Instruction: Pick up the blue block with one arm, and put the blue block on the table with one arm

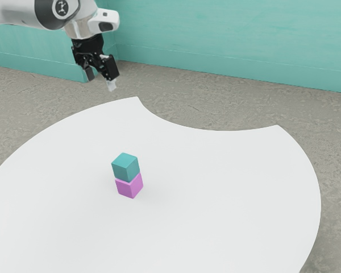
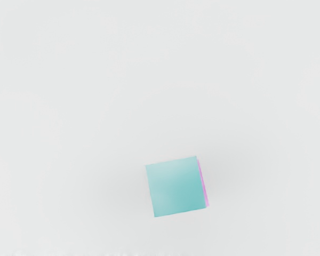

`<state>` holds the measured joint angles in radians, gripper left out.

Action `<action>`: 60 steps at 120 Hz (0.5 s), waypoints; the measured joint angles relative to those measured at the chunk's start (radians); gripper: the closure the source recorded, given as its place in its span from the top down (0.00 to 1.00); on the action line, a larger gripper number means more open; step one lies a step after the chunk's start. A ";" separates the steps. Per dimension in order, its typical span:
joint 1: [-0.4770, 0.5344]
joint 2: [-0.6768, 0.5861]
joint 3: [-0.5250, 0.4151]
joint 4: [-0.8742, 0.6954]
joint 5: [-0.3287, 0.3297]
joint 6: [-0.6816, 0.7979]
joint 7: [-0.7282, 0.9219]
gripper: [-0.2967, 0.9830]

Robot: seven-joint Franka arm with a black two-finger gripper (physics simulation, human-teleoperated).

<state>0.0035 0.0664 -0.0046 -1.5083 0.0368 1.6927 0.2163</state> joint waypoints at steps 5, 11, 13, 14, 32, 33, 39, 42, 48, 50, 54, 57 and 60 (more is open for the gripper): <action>0.005 0.000 0.000 0.000 0.000 0.000 0.000 0.77; 0.005 0.001 0.000 0.000 0.000 0.000 0.001 0.77; 0.004 0.002 0.000 0.000 0.000 0.000 0.001 0.77; 0.004 0.002 -0.001 0.000 0.000 0.000 0.001 0.77; -0.005 0.003 -0.017 -0.038 0.000 0.019 0.000 0.77; -0.006 0.003 -0.018 -0.048 -0.001 0.024 0.000 0.77; -0.013 -0.001 -0.020 -0.106 -0.011 0.053 -0.007 0.77; -0.015 -0.002 -0.021 -0.133 -0.015 0.066 -0.013 0.77; -0.019 -0.009 -0.021 -0.194 -0.021 0.098 -0.025 0.77; -0.019 -0.013 -0.021 -0.218 -0.023 0.112 -0.029 0.77; -0.020 -0.018 -0.020 -0.259 -0.026 0.142 -0.037 0.77; -0.020 -0.017 -0.020 -0.281 -0.027 0.162 -0.042 0.77; -0.019 -0.014 -0.020 -0.295 -0.028 0.181 -0.047 0.77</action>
<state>-0.0153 0.0525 -0.0248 -1.8035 0.0083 1.8738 0.1689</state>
